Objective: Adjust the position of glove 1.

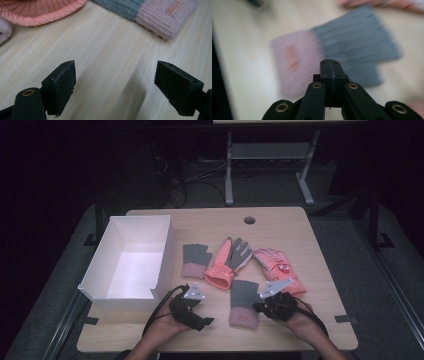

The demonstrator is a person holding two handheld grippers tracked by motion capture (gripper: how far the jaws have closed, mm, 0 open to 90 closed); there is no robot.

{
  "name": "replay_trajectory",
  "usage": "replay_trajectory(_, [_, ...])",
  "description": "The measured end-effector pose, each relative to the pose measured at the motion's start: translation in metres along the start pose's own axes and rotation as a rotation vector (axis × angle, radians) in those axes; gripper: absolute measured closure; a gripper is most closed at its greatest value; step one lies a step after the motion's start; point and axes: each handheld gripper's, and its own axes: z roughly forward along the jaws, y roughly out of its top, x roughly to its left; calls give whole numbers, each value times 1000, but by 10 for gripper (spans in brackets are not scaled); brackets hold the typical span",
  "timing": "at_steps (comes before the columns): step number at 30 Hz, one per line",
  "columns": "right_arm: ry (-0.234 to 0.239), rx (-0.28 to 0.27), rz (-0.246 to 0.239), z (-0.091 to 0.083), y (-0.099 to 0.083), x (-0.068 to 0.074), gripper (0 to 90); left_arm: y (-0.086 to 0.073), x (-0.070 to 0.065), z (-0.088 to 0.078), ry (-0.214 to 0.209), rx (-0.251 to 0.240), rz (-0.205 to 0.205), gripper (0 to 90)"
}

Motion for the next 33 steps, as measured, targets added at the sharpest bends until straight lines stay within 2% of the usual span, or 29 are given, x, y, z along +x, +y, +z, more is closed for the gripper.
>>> replay_trajectory(2, [-41,-7,15,3,9,-10,900,0,0,0,-3,1,0,169])
replay_trajectory(4, [-58,-1,21,7,13,-18,900,0,0,-1,-1,3,4,169])
replay_trajectory(6, [-78,14,38,13,12,-24,900,0,0,-1,-2,2,5,169])
replay_trajectory(8, [-104,54,32,16,7,-26,900,0,0,-1,-6,6,5,169])
replay_trajectory(10, [-86,65,47,17,0,-27,900,0,0,-1,-4,0,0,169])
replay_trajectory(12, [-82,68,48,14,-3,-26,900,0,0,-1,-4,4,8,169])
replay_trajectory(17, [-61,68,60,8,-12,-20,900,0,0,-1,-5,3,-2,169])
replay_trajectory(20, [-19,67,46,4,-17,-10,900,0,1,-2,-2,18,16,169])
replay_trajectory(25, [42,81,12,6,-14,8,900,0,0,-2,-3,12,5,169])
replay_trajectory(28, [57,82,-10,9,-11,14,900,0,0,-2,-3,15,6,169])
replay_trajectory(30, [58,71,-11,8,-10,14,900,0,1,-2,1,22,17,169])
replay_trajectory(32, [54,33,-1,3,-9,11,895,1,0,-2,7,26,19,169])
replay_trajectory(33, [48,20,12,0,-9,9,856,1,1,-2,7,31,20,169])
